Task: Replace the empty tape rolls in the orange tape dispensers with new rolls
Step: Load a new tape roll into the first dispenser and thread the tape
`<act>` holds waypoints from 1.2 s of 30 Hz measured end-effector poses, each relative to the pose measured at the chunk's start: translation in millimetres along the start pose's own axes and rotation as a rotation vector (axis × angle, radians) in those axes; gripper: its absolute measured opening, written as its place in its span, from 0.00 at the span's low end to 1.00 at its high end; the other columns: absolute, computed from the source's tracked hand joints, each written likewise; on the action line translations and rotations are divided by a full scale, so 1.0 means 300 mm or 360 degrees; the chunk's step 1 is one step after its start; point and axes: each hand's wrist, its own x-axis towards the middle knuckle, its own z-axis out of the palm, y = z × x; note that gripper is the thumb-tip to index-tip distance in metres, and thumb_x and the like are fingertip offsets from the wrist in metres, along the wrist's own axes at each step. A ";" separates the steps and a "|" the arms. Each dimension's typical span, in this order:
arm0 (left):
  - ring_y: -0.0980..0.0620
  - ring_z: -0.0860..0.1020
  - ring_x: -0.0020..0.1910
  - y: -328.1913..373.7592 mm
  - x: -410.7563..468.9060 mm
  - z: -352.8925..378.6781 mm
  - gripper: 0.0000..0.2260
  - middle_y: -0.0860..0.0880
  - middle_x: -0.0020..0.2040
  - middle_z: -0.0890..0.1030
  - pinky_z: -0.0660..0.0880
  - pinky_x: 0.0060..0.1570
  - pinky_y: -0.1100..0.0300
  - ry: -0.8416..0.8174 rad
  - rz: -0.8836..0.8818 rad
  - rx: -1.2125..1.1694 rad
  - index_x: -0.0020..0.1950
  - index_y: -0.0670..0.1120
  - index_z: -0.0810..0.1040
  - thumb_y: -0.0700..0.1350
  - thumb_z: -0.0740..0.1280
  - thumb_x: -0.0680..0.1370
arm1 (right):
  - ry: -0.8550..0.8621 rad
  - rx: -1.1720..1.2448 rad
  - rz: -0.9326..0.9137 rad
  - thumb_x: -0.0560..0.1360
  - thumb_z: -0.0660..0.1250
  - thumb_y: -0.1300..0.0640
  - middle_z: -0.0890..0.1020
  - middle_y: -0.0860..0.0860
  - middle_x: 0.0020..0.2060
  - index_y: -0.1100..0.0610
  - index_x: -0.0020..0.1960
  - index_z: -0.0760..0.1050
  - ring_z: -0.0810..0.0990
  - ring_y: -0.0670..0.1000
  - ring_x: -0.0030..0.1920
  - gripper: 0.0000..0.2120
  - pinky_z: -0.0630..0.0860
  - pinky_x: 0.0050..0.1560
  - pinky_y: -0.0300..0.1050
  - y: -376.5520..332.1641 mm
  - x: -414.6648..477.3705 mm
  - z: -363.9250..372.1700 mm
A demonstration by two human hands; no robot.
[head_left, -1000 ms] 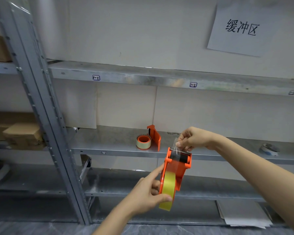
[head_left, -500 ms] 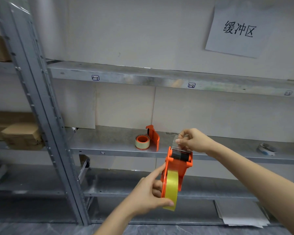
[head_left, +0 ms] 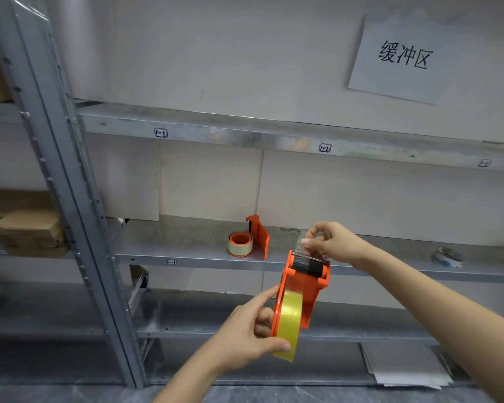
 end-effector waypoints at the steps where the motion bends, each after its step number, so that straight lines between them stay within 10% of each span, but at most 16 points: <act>1: 0.61 0.79 0.38 0.000 0.001 -0.002 0.39 0.61 0.34 0.79 0.75 0.45 0.65 0.0004 -0.0007 0.0016 0.71 0.63 0.58 0.38 0.75 0.70 | 0.0000 -0.0006 0.0007 0.76 0.66 0.58 0.81 0.52 0.34 0.61 0.49 0.73 0.78 0.48 0.34 0.06 0.74 0.35 0.39 -0.003 0.001 -0.002; 22: 0.44 0.82 0.52 0.024 0.000 -0.057 0.36 0.42 0.49 0.83 0.78 0.59 0.49 0.0056 -0.0027 -0.0002 0.74 0.60 0.61 0.39 0.73 0.72 | 0.0115 0.0122 0.0050 0.77 0.65 0.58 0.81 0.52 0.33 0.58 0.46 0.71 0.75 0.46 0.29 0.04 0.71 0.32 0.38 -0.049 0.030 -0.009; 36: 0.54 0.82 0.54 0.059 0.020 -0.038 0.35 0.55 0.52 0.83 0.78 0.58 0.58 -0.0006 0.0006 0.0042 0.76 0.57 0.58 0.39 0.71 0.75 | 0.0130 0.0191 0.0109 0.76 0.66 0.57 0.80 0.50 0.33 0.59 0.47 0.73 0.74 0.43 0.27 0.05 0.70 0.32 0.38 -0.023 0.020 -0.049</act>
